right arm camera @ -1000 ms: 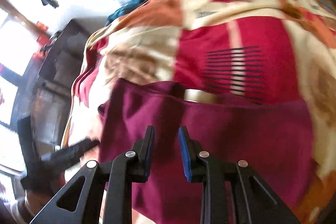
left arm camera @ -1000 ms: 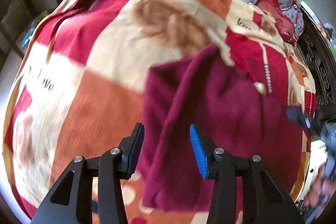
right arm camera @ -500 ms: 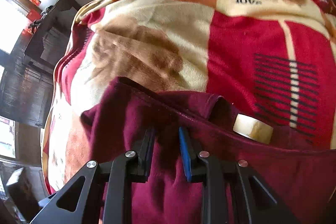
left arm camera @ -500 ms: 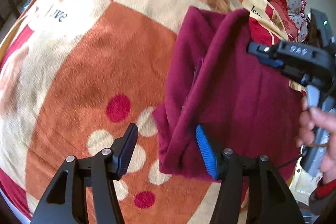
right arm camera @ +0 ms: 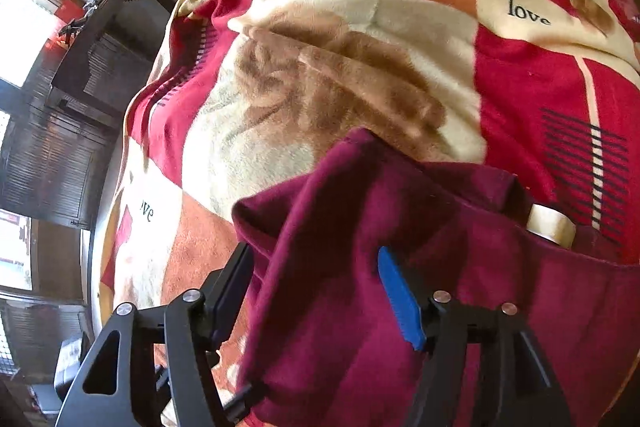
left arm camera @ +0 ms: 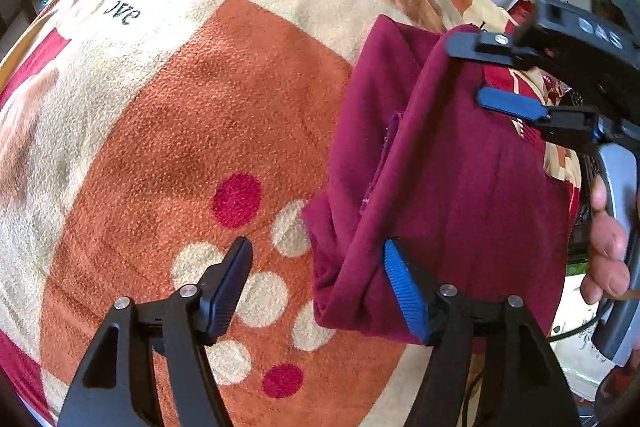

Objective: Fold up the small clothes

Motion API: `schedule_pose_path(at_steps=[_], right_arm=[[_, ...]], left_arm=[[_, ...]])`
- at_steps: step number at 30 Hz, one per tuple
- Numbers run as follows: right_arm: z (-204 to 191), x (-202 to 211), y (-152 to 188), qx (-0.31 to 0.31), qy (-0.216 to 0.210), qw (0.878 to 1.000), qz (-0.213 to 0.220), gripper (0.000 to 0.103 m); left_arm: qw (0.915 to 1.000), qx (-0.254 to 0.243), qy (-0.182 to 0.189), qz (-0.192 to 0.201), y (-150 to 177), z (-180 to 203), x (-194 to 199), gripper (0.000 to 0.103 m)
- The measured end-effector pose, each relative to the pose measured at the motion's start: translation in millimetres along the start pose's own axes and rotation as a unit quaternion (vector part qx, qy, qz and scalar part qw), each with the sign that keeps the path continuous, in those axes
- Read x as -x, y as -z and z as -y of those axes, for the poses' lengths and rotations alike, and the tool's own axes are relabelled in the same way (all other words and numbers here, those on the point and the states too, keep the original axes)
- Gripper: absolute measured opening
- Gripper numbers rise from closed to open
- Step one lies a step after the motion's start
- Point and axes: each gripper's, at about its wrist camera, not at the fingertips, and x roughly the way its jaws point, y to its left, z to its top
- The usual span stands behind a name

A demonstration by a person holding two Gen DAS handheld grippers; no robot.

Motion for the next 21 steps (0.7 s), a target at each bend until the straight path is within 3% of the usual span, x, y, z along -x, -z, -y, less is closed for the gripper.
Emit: schedule_pose_path(at_steps=[4, 8, 17, 21], right_arm=[[-10, -4, -2, -0.008, 0.017, 1.0, 0.0, 0.079], [-27, -18, -5, 0.003, 0.03, 0.999, -0.012, 0.079], [-63, -54, -9, 0.062, 0.129, 0.989, -0.027, 0.093], [-71, -65, -7, 0.097, 0.167, 0.981, -0.027, 0.095]], left_arm=[[0.9995, 0.002, 0.027, 0.015, 7, -12, 4, 0.077], [0.9993, 0.008, 0.035, 0.012, 17, -20, -1, 0.078], [0.9989, 0.018, 0.039, 0.017, 19, -20, -17, 0.082], [0.9986, 0.016, 0.04, 0.031, 22, -15, -22, 0.089]])
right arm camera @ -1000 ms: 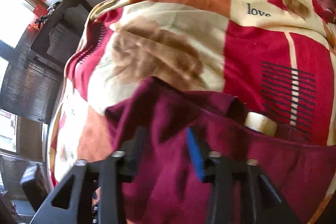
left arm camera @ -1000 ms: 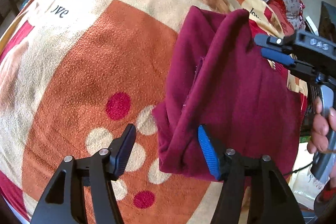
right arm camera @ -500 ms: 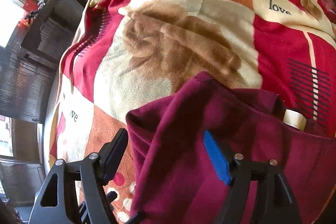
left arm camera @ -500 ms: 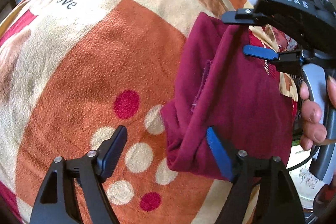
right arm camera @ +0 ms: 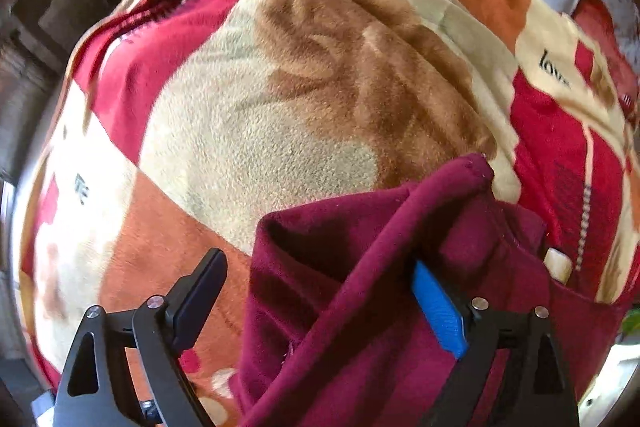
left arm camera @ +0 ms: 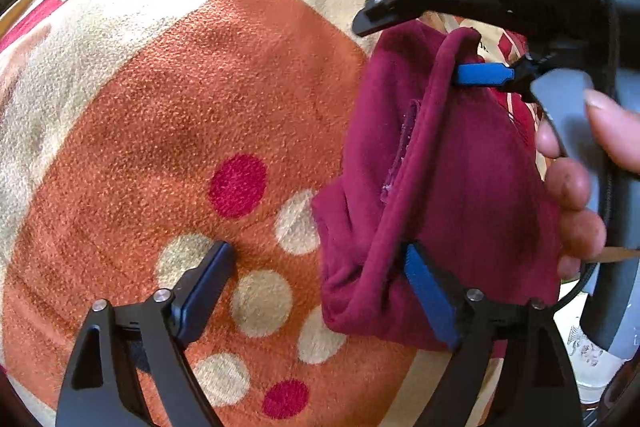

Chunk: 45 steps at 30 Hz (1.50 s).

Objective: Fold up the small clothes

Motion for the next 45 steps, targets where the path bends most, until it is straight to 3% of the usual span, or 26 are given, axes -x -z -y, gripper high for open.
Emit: schedule_pose_path(at_steps=[3, 5, 8, 9, 10, 11, 13, 16, 22, 29, 34, 40, 42, 45], right_arm=[[-7, -5, 5, 0.03, 0.044, 0.998, 0.024, 0.086], [-6, -2, 11, 0.037, 0.066, 0.996, 0.046, 0.068], [10, 9, 19, 0.021, 0.035, 0.997, 0.064, 0.044], [20, 15, 20, 0.005, 0.006, 0.998, 0.067, 0.04], [30, 20, 21, -0.015, -0.023, 0.997, 0.069, 0.03], [46, 26, 24, -0.046, -0.069, 0.994, 0.07, 0.028], [72, 34, 30, -0.082, -0.121, 0.987, 0.071, 0.025], [96, 50, 44, -0.111, -0.161, 0.977, 0.081, 0.023], [142, 103, 66, -0.128, -0.2, 0.964, 0.116, 0.023], [216, 155, 102, -0.157, -0.197, 0.957, 0.146, 0.022], [281, 158, 138, -0.201, -0.188, 0.95, 0.146, 0.022], [340, 133, 186, -0.245, -0.166, 0.946, 0.132, 0.022], [354, 122, 195, -0.249, -0.145, 0.949, 0.129, 0.012], [372, 101, 200, -0.26, -0.138, 0.948, 0.118, 0.011]], left_arm=[[0.9999, -0.004, -0.003, 0.014, 5, 7, -5, 0.094], [0.9997, -0.007, -0.006, 0.024, 8, 12, -8, 0.095], [0.9993, -0.016, -0.009, 0.034, 15, 17, -11, 0.095], [0.9992, -0.017, -0.006, 0.036, 16, 19, -12, 0.095], [0.999, -0.019, 0.001, 0.039, 16, 22, -14, 0.09], [0.999, -0.02, 0.008, 0.04, 15, 27, -17, 0.082], [0.9986, -0.032, 0.036, 0.022, 14, 35, -21, 0.035], [0.9976, -0.055, 0.036, 0.019, 15, 51, -13, 0.024], [0.9916, -0.104, 0.062, 0.046, 24, 105, 35, 0.02], [0.9716, -0.208, 0.101, 0.048, 38, 197, 66, 0.019], [0.9551, -0.271, 0.117, 0.021, 62, 258, 45, 0.019], [0.9403, -0.324, 0.103, -0.022, 105, 306, -11, 0.019], [0.9369, -0.335, 0.096, -0.029, 113, 315, -28, 0.019], [0.9324, -0.349, 0.083, -0.039, 123, 328, -53, 0.019]])
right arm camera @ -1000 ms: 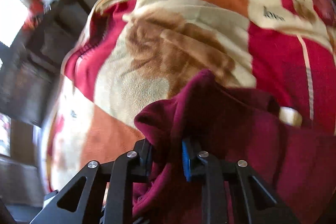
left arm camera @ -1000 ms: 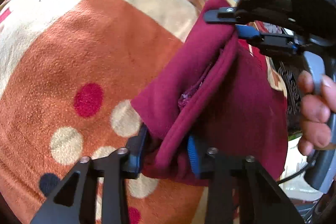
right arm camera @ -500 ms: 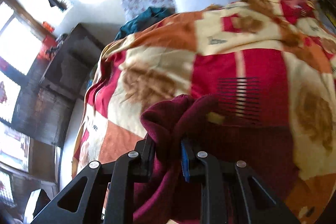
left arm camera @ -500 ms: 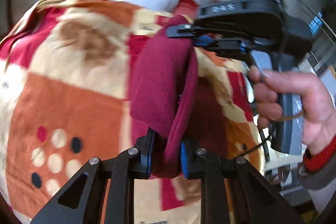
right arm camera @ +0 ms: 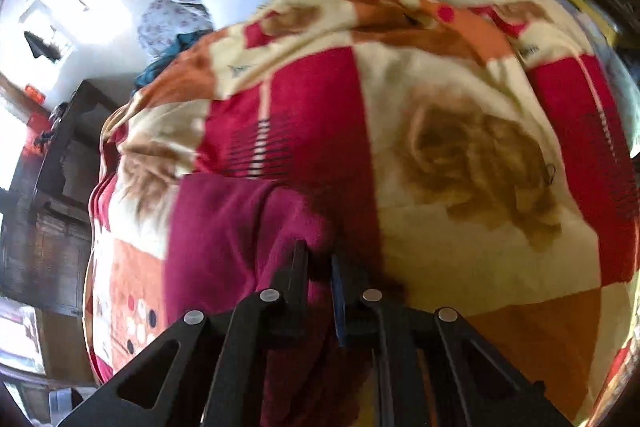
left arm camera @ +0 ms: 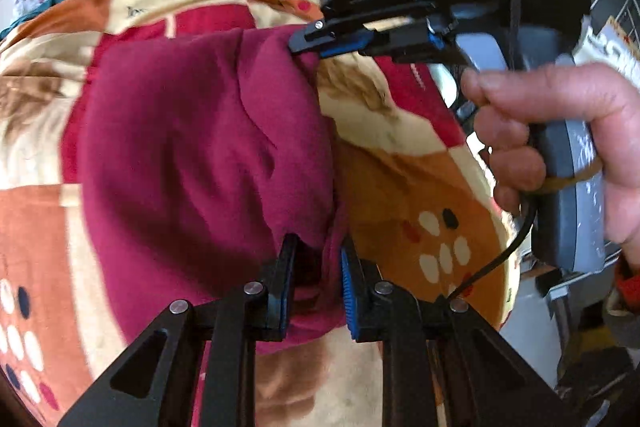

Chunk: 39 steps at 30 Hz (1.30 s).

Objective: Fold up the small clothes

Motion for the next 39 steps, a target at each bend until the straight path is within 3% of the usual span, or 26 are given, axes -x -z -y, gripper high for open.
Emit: schedule_pose_path(at_steps=[3, 7, 12, 16, 21, 23, 25, 30, 34, 39], right_arm=[[14, -13, 1, -0.018, -0.002, 1.0, -0.011, 0.013], [20, 8, 6, -0.053, -0.016, 0.998, 0.007, 0.017], [-12, 53, 23, -0.008, -0.066, 0.998, 0.018, 0.028], [-50, 50, 53, 0.058, -0.095, 0.994, -0.008, 0.029], [-39, 17, 89, 0.043, -0.054, 0.997, -0.043, 0.028], [-26, 9, 100, 0.043, 0.0, 0.998, -0.046, 0.019], [-9, 2, 106, 0.034, 0.027, 0.998, -0.042, 0.019], [-5, 19, 104, 0.021, 0.027, 0.999, -0.037, 0.022], [-22, 50, 106, 0.022, -0.021, 0.999, -0.02, 0.023], [-36, 32, 119, 0.04, -0.044, 0.998, -0.037, 0.023]], left_arm=[[0.9994, -0.025, -0.023, -0.002, 3, 13, -11, 0.02], [0.9975, -0.066, -0.021, -0.013, 8, 29, 10, 0.035], [0.9948, -0.089, -0.047, -0.017, 9, 8, 57, 0.038], [0.992, -0.054, -0.114, 0.009, 6, -35, 86, 0.047], [0.9909, 0.018, -0.134, 0.003, -3, -79, 62, 0.047], [0.9909, 0.022, -0.132, -0.006, -3, -82, 44, 0.047], [0.9917, 0.023, -0.125, -0.018, 1, -82, 27, 0.051], [0.9915, 0.004, -0.129, -0.016, 2, -72, 17, 0.054], [0.9913, 0.004, -0.13, -0.02, 0, -71, 22, 0.054], [0.991, 0.014, -0.131, -0.024, 0, -73, 19, 0.057]])
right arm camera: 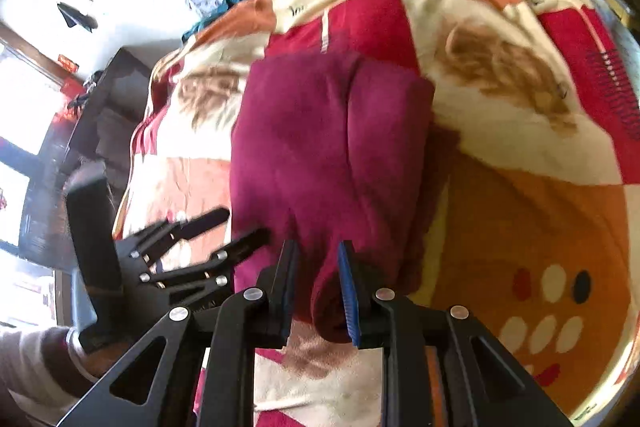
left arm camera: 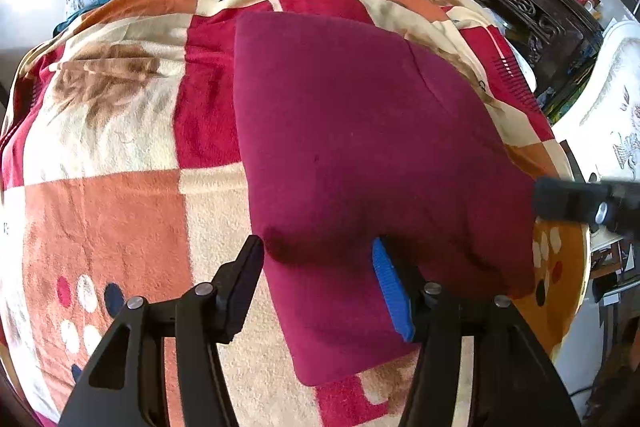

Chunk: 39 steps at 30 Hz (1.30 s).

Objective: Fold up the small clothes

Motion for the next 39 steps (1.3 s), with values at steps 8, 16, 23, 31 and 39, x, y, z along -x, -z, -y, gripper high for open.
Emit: schedule_pose_path(at_steps=[8, 16, 23, 31, 39], right_arm=[[32, -32, 15, -0.02, 0.064, 0.997, -0.023, 0.017], [28, -10, 9, -0.054, 0.02, 0.998, -0.012, 0.026], [23, 2, -2, -0.058, 0.014, 0.998, 0.028, 0.078], [51, -32, -4, -0.098, -0.003, 0.995, 0.013, 0.079], [71, -62, -8, -0.124, -0.071, 0.989, 0.03, 0.081]], left_arm=[[1.0, 0.0, 0.004, -0.009, 3, 5, -7, 0.064], [0.9992, 0.02, 0.001, -0.035, -7, -4, 2, 0.064], [0.9986, 0.045, -0.001, -0.025, -16, -25, 16, 0.074], [0.9961, 0.075, 0.042, -0.022, -15, -47, 1, 0.08], [0.9902, 0.078, 0.116, 0.01, -19, -56, -24, 0.09]])
